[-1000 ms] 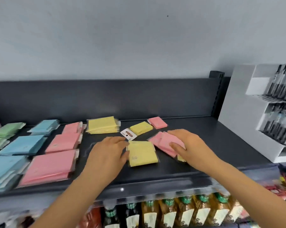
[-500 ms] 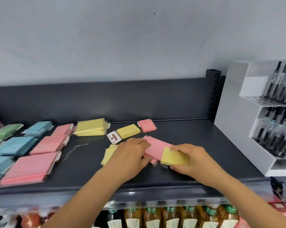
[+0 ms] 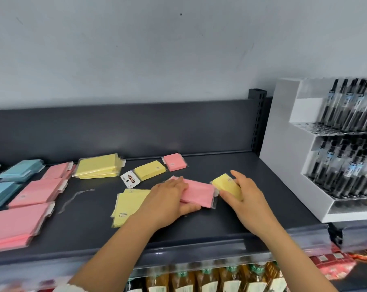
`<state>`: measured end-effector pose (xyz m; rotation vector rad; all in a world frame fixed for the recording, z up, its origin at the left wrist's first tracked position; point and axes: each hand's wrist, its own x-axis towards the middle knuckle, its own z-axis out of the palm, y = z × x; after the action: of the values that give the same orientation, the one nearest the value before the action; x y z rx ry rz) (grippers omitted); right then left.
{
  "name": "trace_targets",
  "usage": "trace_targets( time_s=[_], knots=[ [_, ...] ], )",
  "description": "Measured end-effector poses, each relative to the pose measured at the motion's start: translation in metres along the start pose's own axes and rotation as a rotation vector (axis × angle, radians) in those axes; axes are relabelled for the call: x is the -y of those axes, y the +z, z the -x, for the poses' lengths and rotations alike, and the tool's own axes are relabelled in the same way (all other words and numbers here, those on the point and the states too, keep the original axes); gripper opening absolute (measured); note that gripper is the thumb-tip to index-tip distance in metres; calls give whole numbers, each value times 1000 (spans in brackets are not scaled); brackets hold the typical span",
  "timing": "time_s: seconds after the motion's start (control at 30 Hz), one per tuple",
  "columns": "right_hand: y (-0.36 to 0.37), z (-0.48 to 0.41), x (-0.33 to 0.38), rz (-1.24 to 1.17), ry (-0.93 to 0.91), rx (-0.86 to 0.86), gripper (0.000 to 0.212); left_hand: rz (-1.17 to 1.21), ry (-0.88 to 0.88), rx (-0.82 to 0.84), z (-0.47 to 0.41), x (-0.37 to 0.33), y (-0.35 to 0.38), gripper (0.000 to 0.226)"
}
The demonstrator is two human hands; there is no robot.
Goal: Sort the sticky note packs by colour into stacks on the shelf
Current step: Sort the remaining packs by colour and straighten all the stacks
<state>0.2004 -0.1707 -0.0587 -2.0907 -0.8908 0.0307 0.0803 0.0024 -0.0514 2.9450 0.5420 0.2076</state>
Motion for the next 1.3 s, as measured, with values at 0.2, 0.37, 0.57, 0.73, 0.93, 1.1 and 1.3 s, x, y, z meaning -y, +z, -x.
trace_targets(
  time_s=[0.2, 0.37, 0.57, 0.73, 0.93, 1.1, 1.3],
  knots=[
    [1, 0, -2, -50, 11, -22, 58, 10, -55, -194, 0, -5, 0, 25],
    [3, -1, -2, -19, 15, -13, 59, 116, -47, -212, 2, 4, 8, 51],
    [3, 2, 2, -6, -29, -11, 58, 137, -45, -337, -1, 6, 4, 56],
    [-4, 1, 15, -74, -92, -74, 69, 105, -55, -457, 5, 6, -14, 45],
    [-11, 6, 21, -90, -116, -184, 66, 71, -57, -607, 55, 6, -37, 32],
    [14, 12, 43, -194, -174, -129, 61, 110, -255, -648, 100, 10, -36, 41],
    [57, 26, 77, -327, -281, 7, 53, 55, -321, -649, 141, 31, -42, 40]
  ],
)
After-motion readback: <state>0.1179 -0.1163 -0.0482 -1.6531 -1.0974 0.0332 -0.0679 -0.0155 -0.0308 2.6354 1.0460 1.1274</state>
